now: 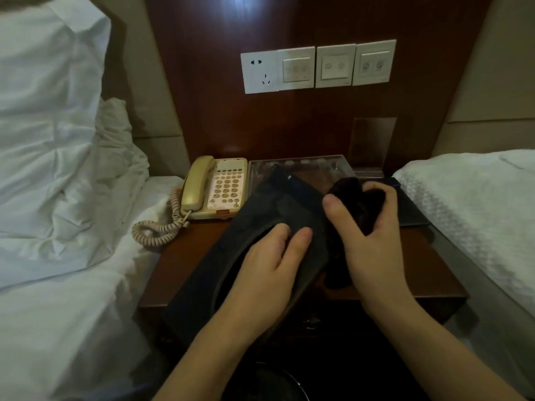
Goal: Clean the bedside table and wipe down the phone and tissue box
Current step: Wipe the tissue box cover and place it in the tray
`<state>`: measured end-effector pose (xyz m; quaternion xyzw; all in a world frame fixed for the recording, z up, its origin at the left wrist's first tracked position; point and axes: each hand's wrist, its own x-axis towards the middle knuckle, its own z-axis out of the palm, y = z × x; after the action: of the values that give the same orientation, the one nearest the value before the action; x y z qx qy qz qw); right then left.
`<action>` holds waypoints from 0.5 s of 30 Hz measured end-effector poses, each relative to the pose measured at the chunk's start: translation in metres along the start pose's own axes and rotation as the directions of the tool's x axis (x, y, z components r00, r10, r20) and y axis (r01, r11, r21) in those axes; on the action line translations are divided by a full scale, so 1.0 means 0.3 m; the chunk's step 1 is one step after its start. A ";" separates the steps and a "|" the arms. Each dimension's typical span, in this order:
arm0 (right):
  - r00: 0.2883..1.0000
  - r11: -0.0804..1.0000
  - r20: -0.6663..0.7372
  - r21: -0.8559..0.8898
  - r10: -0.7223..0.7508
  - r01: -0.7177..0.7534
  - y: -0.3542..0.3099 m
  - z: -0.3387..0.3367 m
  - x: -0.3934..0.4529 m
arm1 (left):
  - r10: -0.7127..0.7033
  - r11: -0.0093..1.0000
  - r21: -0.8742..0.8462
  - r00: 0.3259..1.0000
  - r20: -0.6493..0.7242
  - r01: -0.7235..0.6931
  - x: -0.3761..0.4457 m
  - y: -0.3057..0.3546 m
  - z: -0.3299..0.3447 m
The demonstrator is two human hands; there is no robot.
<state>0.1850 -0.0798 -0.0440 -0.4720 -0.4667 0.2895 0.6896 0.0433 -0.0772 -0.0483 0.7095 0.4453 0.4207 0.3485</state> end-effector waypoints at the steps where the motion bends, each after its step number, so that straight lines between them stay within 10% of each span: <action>1: 0.999 0.999 -0.019 0.035 0.029 -0.028 0.008 0.004 -0.012 | -0.009 1.000 -0.014 1.000 -0.005 0.008 -0.002 0.005 0.016; 11: 0.956 0.990 -0.275 0.120 0.103 -0.073 0.069 0.042 -0.130 | -0.199 0.973 -0.133 0.978 -0.068 0.188 -0.068 -0.002 0.119; 15: 0.975 0.984 -0.172 0.124 0.144 -0.124 0.115 0.077 -0.197 | -0.356 0.918 -0.247 0.921 -0.161 0.311 -0.049 -0.026 0.125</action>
<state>0.1417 -0.1074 -0.0949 -0.4870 -0.3524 0.3175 0.7334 0.0710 -0.0925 -0.0745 0.5339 0.5447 0.4707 0.4435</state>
